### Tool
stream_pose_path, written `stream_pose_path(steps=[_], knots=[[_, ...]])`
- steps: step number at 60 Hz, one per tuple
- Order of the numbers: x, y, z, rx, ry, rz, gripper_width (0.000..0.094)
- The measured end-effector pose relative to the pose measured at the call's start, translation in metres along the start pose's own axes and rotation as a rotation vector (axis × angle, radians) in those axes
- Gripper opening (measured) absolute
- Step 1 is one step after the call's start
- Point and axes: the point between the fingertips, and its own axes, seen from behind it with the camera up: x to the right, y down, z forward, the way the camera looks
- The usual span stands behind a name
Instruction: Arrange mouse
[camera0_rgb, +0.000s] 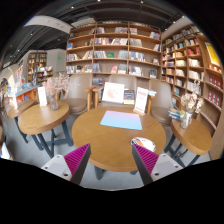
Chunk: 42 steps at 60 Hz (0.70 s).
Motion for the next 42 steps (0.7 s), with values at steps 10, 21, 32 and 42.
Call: stream_pose_path(steps=[10,21,32,42], knots=[[0.047,0.015,0.009,-0.025,0.078,0.018,0.0858],[0.114,0.041,0.021,-0.062,0.167,0.056,0.0859],[0.157,0.058,0.034,-0.078,0.217,0.069,0.0857],[0.171,0.07,0.056,-0.085,0.22,0.073,0.0858]])
